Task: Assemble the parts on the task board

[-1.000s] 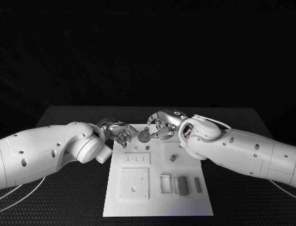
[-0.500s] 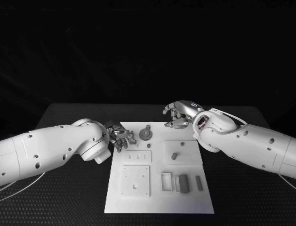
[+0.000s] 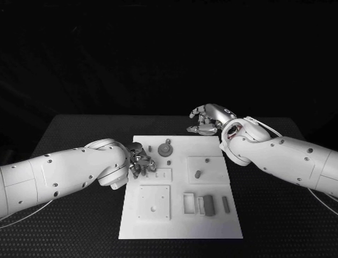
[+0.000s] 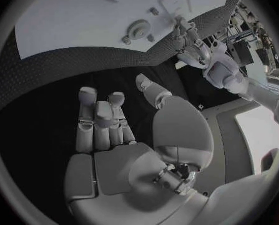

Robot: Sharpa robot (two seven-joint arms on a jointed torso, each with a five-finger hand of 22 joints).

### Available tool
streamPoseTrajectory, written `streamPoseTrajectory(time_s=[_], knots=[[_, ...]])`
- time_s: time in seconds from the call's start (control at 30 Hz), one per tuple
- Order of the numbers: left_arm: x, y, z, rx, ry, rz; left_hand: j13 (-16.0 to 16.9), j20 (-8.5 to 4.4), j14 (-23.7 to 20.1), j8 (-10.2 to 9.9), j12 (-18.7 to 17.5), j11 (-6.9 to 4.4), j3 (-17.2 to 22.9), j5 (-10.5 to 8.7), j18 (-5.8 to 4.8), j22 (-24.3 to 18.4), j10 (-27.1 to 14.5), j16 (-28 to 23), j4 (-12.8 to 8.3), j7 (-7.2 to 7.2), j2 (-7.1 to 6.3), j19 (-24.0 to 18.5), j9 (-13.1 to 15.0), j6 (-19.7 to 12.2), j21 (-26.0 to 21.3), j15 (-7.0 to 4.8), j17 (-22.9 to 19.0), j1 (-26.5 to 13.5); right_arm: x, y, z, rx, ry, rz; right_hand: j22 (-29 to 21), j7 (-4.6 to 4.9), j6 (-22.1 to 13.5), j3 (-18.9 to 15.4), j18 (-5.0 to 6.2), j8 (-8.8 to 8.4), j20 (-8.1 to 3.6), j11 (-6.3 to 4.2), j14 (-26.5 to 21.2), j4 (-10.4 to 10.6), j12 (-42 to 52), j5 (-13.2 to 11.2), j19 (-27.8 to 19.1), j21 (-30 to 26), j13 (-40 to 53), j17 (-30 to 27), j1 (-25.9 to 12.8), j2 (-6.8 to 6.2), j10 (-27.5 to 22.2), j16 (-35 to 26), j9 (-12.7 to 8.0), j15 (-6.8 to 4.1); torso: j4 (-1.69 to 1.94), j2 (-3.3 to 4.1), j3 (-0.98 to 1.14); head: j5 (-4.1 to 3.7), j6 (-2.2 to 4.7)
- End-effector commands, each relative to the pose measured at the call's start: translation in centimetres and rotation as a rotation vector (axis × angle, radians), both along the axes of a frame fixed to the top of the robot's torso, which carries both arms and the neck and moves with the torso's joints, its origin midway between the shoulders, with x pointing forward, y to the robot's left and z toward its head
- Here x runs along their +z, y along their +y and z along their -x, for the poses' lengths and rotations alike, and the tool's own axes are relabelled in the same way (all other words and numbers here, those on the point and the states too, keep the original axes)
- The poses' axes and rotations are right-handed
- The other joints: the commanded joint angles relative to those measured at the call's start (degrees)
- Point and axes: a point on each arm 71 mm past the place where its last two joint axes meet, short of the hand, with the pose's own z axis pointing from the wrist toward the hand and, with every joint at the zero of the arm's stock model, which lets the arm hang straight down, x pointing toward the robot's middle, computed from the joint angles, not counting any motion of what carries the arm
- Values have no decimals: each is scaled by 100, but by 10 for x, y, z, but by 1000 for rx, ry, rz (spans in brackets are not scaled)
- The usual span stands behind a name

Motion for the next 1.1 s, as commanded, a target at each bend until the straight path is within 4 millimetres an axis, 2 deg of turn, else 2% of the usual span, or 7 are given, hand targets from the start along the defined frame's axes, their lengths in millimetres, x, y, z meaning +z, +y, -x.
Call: streamPoseTrajectory(time_s=[0.03, 0.53, 1.1], knots=[[-1, -2, 0, -31, 1, -36, 20, -130, 87, 231, 51, -177, 2, 33, 84, 25, 178, 52, 17, -310, 8, 150, 955, 489, 24, -116, -19, -12, 1, -1, 0, -14, 2, -35, 34, 55, 31, -4, 263, 36, -24, -23, 37, 29, 0, 13, 16, -31, -7, -6, -15, -11, 31, -17, 7, 0, 4, 1, -6, -14, -30], [-2, -9, 4, -66, 26, -44, 123, -195, 157, 331, 237, -251, -17, 81, 94, 163, 258, 304, 88, -386, -63, 270, 1116, 605, 118, -186, -95, -43, 0, 2, -1, -8, 18, -28, 37, 54, 31, 3, 263, 37, -27, -24, 30, 40, -2, 13, 6, -37, -15, -10, 8, -15, 24, -22, 10, -1, 4, -2, -8, -35, -70], [-5, -13, 4, -76, 25, -58, 193, -234, 176, 386, 361, -291, -38, 34, 94, 259, 283, 471, 148, -427, -54, 322, 1230, 656, 174, -225, -147, -70, -1, 4, -1, -4, 25, -25, 39, 55, 26, 4, 263, 36, -28, -23, 21, 44, -3, 13, -4, -42, -22, -13, 29, -14, 14, -27, 11, 0, 4, 0, 1, -49, -72]])
